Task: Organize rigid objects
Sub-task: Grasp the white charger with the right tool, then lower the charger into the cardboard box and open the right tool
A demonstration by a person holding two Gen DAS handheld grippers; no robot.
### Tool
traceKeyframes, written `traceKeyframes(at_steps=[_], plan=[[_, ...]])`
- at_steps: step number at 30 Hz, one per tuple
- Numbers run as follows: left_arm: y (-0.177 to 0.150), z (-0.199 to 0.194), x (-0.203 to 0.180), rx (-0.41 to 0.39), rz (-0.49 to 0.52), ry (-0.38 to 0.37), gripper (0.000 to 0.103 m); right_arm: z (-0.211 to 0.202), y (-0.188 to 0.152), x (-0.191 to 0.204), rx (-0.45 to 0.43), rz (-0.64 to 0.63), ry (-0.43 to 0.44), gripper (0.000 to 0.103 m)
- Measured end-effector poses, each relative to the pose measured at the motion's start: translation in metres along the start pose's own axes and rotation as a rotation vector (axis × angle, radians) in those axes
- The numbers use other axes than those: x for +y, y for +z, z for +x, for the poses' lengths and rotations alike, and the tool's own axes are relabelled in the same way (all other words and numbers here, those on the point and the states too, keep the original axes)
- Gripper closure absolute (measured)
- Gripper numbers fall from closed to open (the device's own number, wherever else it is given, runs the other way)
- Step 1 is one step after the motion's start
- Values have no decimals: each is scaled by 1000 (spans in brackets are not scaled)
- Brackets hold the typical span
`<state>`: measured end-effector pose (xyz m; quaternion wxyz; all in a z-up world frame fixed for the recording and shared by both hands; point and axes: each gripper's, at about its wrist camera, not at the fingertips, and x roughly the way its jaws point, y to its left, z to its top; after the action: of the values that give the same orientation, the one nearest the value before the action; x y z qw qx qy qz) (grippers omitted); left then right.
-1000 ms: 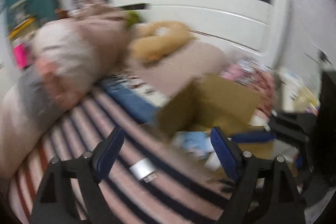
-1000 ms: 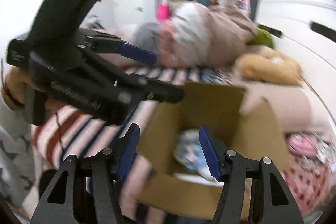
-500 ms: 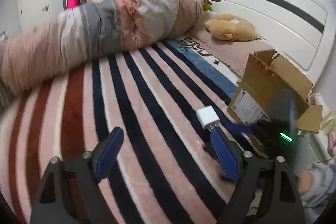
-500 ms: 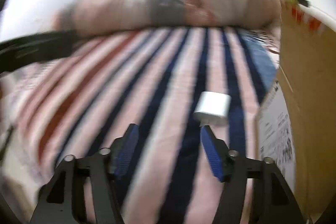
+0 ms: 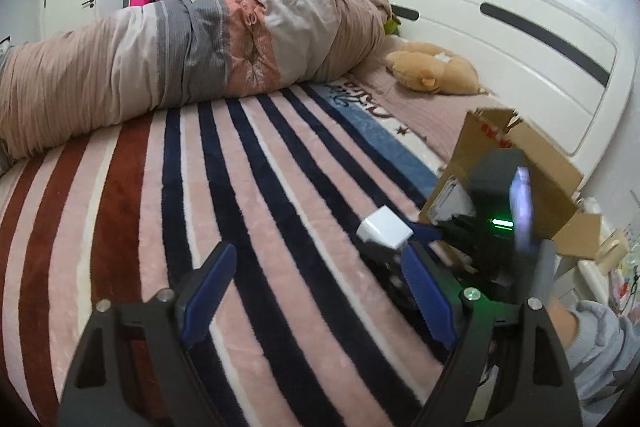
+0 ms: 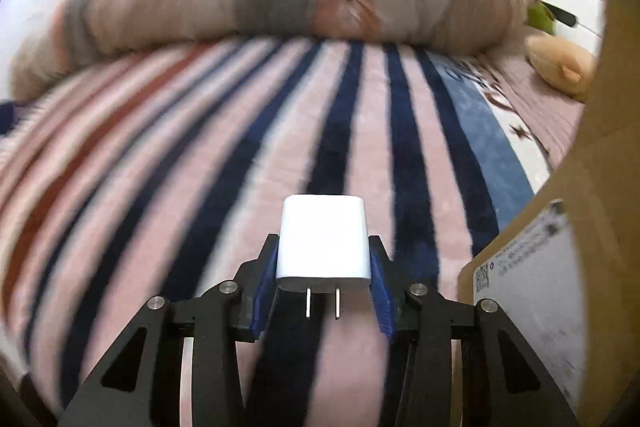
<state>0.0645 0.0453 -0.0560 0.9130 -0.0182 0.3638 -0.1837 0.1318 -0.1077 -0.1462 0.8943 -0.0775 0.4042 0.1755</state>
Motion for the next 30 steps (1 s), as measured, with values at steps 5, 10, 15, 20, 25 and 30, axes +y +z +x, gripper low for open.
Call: traceKeyframes(at_steps=[5,10,15,20,25,30], plan=[[9,-23,-18,-56,1,-61,20,-100,4,18,-128,-111,129,65],[23,-36,-50,-104,21,-89,20,-173,1,-6,-252,-123,81,65],[31,-26,-82,-107,21,-94,20,-191,-7,-62,-232,-37,-31,65],[29,-9,-96,-83,6,-43,20,-165,-15,-113,-109,98,-64,64],[27,-10,-103,-111,-6,-14,12,-165,-15,-124,-114,99,-85,38],[27,-21,-107,-168,-35,109,5,-184,-17,-119,-196,11,-50,18]])
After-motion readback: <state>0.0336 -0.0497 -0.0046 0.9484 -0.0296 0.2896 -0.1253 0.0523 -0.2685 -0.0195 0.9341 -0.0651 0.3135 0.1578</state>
